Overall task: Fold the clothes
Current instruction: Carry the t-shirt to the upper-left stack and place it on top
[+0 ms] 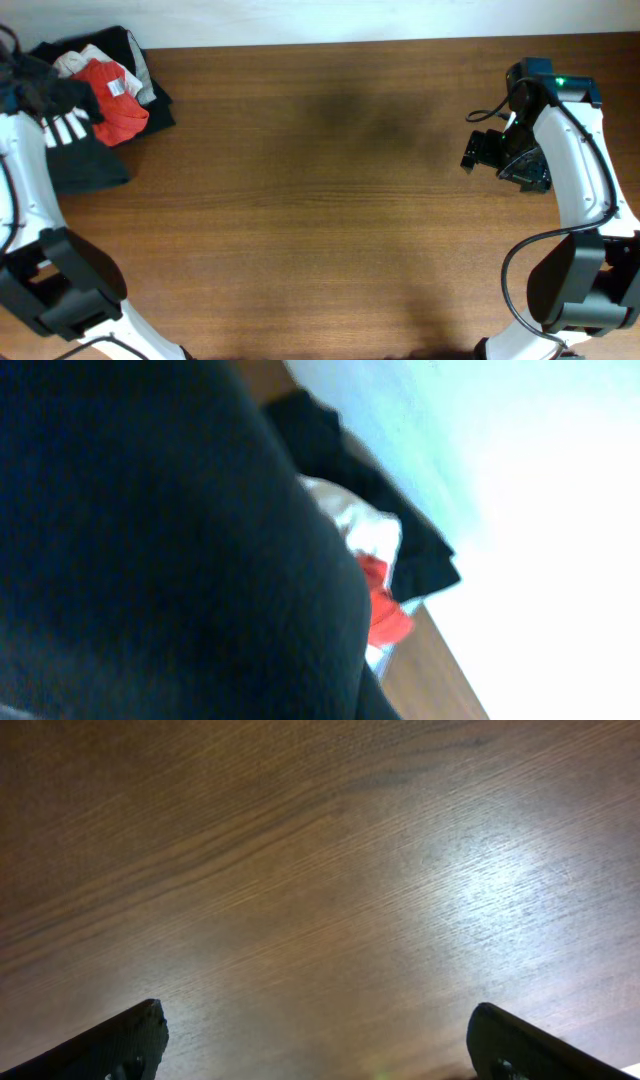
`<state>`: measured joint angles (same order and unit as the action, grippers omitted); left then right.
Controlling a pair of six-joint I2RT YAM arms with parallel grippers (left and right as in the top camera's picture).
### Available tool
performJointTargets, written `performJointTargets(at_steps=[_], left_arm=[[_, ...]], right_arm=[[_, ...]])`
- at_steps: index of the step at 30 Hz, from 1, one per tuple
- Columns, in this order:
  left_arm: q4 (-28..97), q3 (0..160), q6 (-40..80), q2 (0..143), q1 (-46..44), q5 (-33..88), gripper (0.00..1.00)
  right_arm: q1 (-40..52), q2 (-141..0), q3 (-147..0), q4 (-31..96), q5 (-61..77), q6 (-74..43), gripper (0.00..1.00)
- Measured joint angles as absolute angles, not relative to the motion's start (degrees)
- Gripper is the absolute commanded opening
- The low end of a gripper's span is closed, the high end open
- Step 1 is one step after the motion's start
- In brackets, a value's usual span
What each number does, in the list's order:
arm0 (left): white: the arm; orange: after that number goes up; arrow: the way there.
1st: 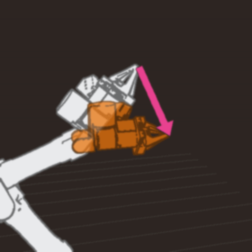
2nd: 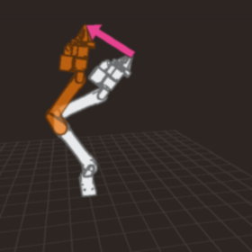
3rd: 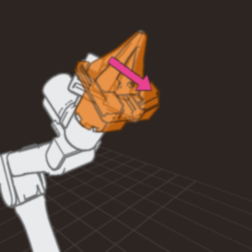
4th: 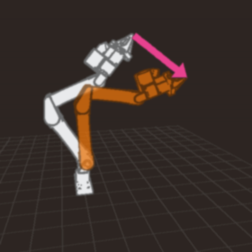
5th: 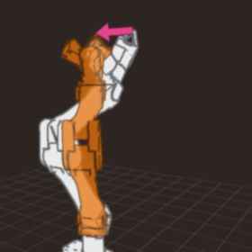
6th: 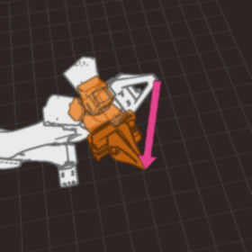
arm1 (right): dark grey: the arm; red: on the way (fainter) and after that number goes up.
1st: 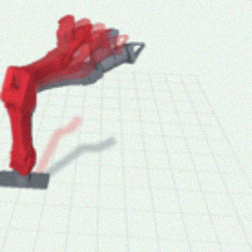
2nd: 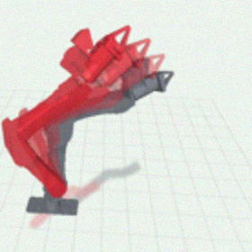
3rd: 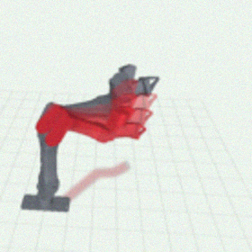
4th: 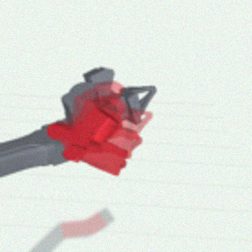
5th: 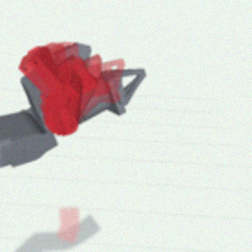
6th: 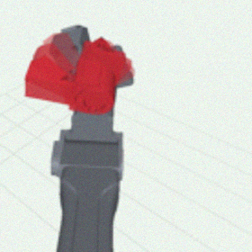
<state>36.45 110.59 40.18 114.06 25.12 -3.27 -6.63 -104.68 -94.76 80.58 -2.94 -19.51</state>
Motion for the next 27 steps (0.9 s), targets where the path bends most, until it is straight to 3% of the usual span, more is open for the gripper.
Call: performJointTargets(at_steps=[5, 6, 7, 11, 13, 14, 15, 16, 22, 23, 24, 25, 27], left_arm=[[20.53, 110.34, 39.22, 118.21, 22.9, -5.1, 0.01], [15.11, 110.39, 37.01, 119.55, 22.48, -5.5, 0.07], [12.03, 110.39, 34.33, 120.79, 21.89, -5.63, 0.24], [7.42, 110.39, 22.61, 127.09, 19.18, -5.96, 0.43], [9.21, 110.41, 19.25, 128.95, 18.98, -5.87, 0.8], [10.44, 110.41, 17.56, 129.4, 18.98, -5.82, 0.87], [12.25, 110.43, 15.73, 129.75, 19.05, -5.82, 0.87], [13.45, 110.43, 14.04, 129.84, 19.05, -5.82, 0.99], [18.06, 116.14, 8.56, 126.3, 19.05, -5.85, 0.99], [18.31, 117.32, 8.43, 123.52, 19.05, -5.82, 0.73], [19.68, 118.58, 8.16, 120.55, 19.05, -5.89, 0.33], [22.22, 119.02, 8.03, 118.21, 19.05, -5.85, 0.01], [31.22, 120.03, 7.42, 112.2, 19.14, -6.0, 0.01]], right_arm=[[-6.63, -104.68, -94.76, 80.55, -2.94, -19.51, 0.99], [-6.63, -104.68, -94.76, 80.58, -2.94, -19.51, 0.99], [-6.63, -104.68, -94.76, 80.64, -2.94, -19.49, 0.99], [-6.63, -104.68, -94.76, 80.58, -2.94, -19.49, 0.99], [-6.63, -104.68, -94.76, 80.58, -2.94, -19.49, 0.99], [-6.63, -104.68, -94.76, 80.58, -2.92, -19.51, 0.99], [-6.63, -104.68, -94.76, 80.6, -2.94, -19.51, 0.99], [-6.63, -104.68, -94.76, 80.55, -2.94, -19.53, 0.99], [-6.63, -104.68, -94.76, 80.6, -2.94, -19.49, 0.99], [-6.63, -104.68, -94.76, 80.58, -2.94, -19.49, 0.99], [-6.63, -104.68, -94.76, 80.58, -2.94, -19.53, 0.99], [-6.63, -104.68, -94.76, 80.62, -2.92, -19.51, 0.99], [-6.63, -104.68, -94.76, 80.51, -2.94, -19.49, 0.99]])
